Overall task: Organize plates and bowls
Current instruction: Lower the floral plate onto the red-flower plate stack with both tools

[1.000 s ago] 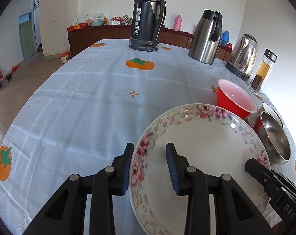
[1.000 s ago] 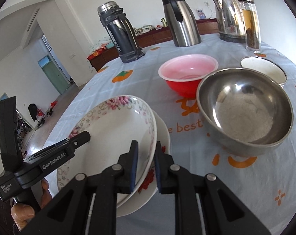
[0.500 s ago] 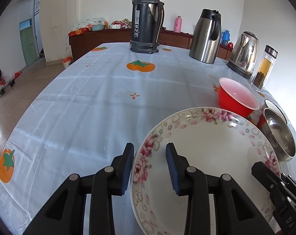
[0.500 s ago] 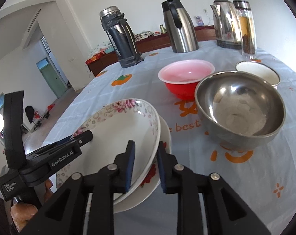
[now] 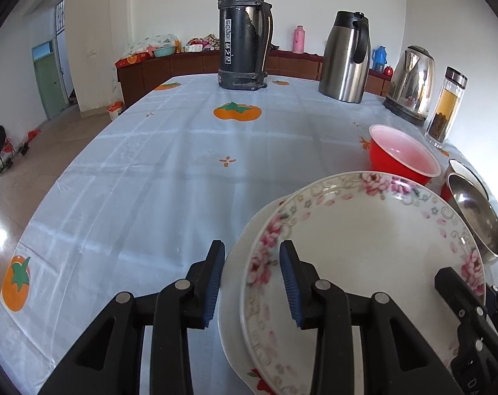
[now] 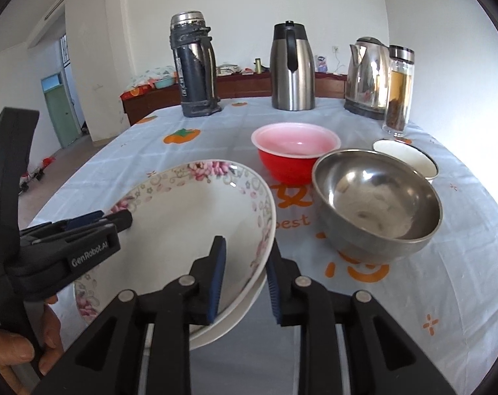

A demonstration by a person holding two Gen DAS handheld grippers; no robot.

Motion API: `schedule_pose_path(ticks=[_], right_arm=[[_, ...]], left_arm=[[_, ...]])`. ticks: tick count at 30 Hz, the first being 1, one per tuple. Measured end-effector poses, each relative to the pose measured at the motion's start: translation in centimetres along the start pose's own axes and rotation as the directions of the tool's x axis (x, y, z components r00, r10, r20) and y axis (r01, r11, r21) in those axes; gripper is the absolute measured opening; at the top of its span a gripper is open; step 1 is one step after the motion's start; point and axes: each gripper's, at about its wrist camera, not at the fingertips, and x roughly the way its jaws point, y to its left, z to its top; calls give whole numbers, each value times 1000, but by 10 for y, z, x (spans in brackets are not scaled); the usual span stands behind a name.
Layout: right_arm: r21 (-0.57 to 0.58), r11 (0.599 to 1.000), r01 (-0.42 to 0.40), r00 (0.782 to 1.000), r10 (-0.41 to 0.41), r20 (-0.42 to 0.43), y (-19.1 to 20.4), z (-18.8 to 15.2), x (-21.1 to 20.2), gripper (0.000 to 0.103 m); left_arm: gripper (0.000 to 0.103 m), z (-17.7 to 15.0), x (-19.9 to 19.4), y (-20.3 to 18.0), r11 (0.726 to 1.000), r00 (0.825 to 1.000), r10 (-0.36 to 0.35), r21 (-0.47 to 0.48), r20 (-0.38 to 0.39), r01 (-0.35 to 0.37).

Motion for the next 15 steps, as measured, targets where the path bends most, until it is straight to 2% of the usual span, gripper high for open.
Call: schedule_pose_path(ticks=[13, 15], right_arm=[[1, 1000, -22, 1000, 22, -15, -4, 2, 5, 29], [15, 999, -38, 998, 38, -39, -5, 0, 7, 36]], left_arm=[[37, -1, 1, -1, 1000, 1000, 16, 10, 2, -16], [39, -1, -1, -2, 999, 999, 29, 21, 19, -30]])
